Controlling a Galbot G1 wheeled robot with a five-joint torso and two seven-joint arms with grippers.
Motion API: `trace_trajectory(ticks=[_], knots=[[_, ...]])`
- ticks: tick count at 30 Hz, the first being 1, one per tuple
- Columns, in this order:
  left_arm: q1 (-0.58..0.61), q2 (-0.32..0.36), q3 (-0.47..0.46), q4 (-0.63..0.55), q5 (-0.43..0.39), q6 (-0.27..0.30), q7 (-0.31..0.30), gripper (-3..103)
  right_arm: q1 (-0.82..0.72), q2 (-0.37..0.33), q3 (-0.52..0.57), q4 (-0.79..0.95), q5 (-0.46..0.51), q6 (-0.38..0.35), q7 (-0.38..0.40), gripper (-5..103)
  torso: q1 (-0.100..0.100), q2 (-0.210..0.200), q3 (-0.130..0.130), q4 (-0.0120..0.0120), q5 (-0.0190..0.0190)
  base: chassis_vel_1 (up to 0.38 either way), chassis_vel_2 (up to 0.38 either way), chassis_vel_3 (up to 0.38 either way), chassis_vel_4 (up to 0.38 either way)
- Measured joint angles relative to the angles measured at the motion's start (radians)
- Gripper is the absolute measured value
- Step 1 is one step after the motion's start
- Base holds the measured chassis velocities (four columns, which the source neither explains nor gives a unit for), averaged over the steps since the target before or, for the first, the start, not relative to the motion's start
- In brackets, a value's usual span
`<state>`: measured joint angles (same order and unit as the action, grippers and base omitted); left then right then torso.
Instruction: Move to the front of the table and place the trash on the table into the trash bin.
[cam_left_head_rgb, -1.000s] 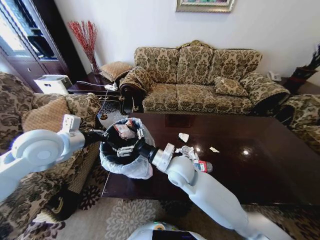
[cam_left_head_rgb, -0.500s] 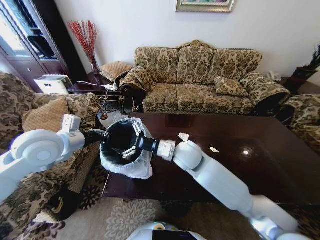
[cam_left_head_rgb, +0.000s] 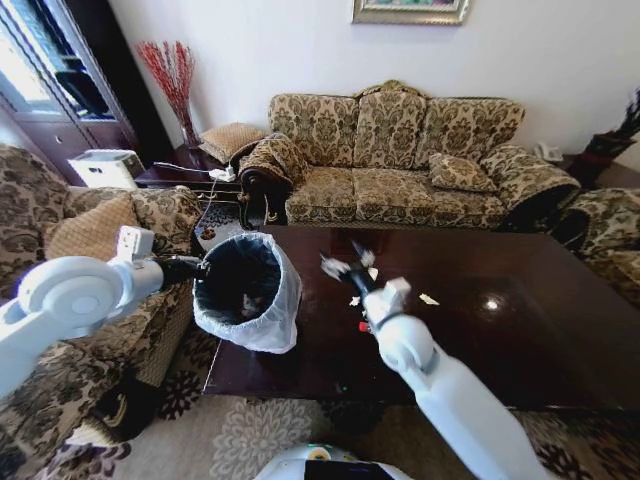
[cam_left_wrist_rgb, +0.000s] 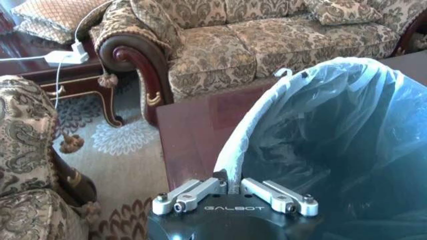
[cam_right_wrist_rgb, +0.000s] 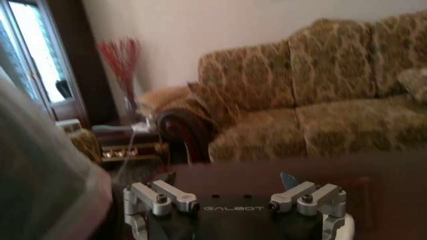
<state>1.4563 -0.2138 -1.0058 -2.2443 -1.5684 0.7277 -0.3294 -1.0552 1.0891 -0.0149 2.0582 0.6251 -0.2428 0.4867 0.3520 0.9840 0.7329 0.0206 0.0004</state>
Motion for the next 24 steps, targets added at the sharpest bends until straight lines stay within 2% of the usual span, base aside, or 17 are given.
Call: trace_trajectory(ticks=[2, 3, 6, 9, 10, 11, 13, 16, 17, 19, 20, 23, 24], knots=[[0.000, 0.002, 0.000, -0.001, 0.000, 0.000, 0.000, 0, -0.033, 0.003, 0.000, -0.005, -0.016, -0.001, 0.007, 100, 0.000, 0.000, 0.000, 0.0002, -0.0004, 0.000, 0.000, 0.000, 0.000], [-0.001, 0.001, -0.001, -0.003, 0.000, 0.000, 0.000, 0, -0.098, 0.004, 0.015, -0.013, -0.046, 0.002, -0.003, 100, 0.000, 0.000, 0.000, 0.0008, -0.0005, 0.000, 0.000, 0.000, 0.000], [0.001, -0.011, -0.007, -0.005, 0.000, 0.000, 0.001, 0, -0.252, 0.004, 0.081, -0.017, -0.087, 0.067, -0.024, 100, 0.000, 0.000, 0.000, 0.0001, -0.0006, 0.000, 0.000, 0.000, 0.000], [0.004, -0.025, -0.008, -0.006, 0.006, 0.001, 0.005, 0, -0.353, 0.034, 0.095, 0.015, -0.067, 0.119, 0.057, 100, 0.000, 0.000, 0.000, -0.0003, -0.0003, 0.000, 0.000, 0.000, 0.000], [0.007, -0.031, -0.005, -0.005, 0.021, 0.000, 0.010, 0, -0.420, 0.068, 0.084, 0.038, -0.071, 0.176, 0.160, 100, 0.000, 0.000, 0.000, -0.0003, -0.0003, 0.000, 0.000, 0.000, 0.000], [0.007, -0.031, -0.005, -0.005, 0.021, 0.000, 0.010, 0, -0.420, 0.068, 0.084, 0.038, -0.071, 0.176, 0.160, 100, 0.000, 0.000, 0.000, -0.0003, -0.0003, 0.000, 0.000, 0.000, 0.000], [0.008, -0.032, 0.001, -0.001, 0.037, 0.000, 0.017, 0, -0.499, 0.101, 0.059, 0.060, -0.103, 0.256, 0.261, 100, 0.000, 0.000, 0.000, 0.0000, -0.0008, 0.000, 0.000, 0.000, 0.000], [0.008, -0.031, 0.003, -0.001, 0.040, -0.002, 0.019, 0, -0.529, 0.103, 0.049, 0.070, -0.099, 0.293, 0.302, 100, 0.000, 0.000, 0.000, 0.0001, -0.0011, 0.000, 0.000, 0.000, 0.000], [0.005, -0.030, 0.003, -0.001, 0.041, -0.004, 0.019, 0, -0.545, 0.104, 0.051, 0.069, -0.028, 0.346, 0.316, 100, 0.000, 0.000, 0.000, 0.0002, -0.0008, 0.000, 0.000, 0.000, 0.000], [0.005, -0.030, 0.003, -0.004, 0.040, -0.006, 0.021, 0, -0.527, 0.124, 0.069, 0.046, 0.097, 0.407, 0.319, 100, 0.000, 0.000, 0.000, -0.0001, -0.0003, 0.000, 0.000, 0.000, 0.000], [0.005, -0.030, 0.003, -0.004, 0.040, -0.006, 0.021, 0, -0.527, 0.124, 0.069, 0.046, 0.097, 0.407, 0.319, 100, 0.000, 0.000, 0.000, -0.0001, -0.0003, 0.000, 0.000, 0.000, 0.000], [0.005, -0.030, 0.002, -0.007, 0.039, -0.006, 0.022, 0, -0.460, 0.152, 0.102, -0.006, 0.309, 0.453, 0.287, 100, 0.000, 0.000, 0.000, 0.0002, -0.0003, 0.000, 0.000, 0.000, 0.000], [0.005, -0.029, 0.002, -0.008, 0.038, -0.006, 0.022, 0, -0.447, 0.155, 0.107, -0.016, 0.327, 0.457, 0.275, 100, 0.000, 0.000, 0.000, 0.0002, -0.0005, 0.000, 0.000, 0.000, 0.000]])
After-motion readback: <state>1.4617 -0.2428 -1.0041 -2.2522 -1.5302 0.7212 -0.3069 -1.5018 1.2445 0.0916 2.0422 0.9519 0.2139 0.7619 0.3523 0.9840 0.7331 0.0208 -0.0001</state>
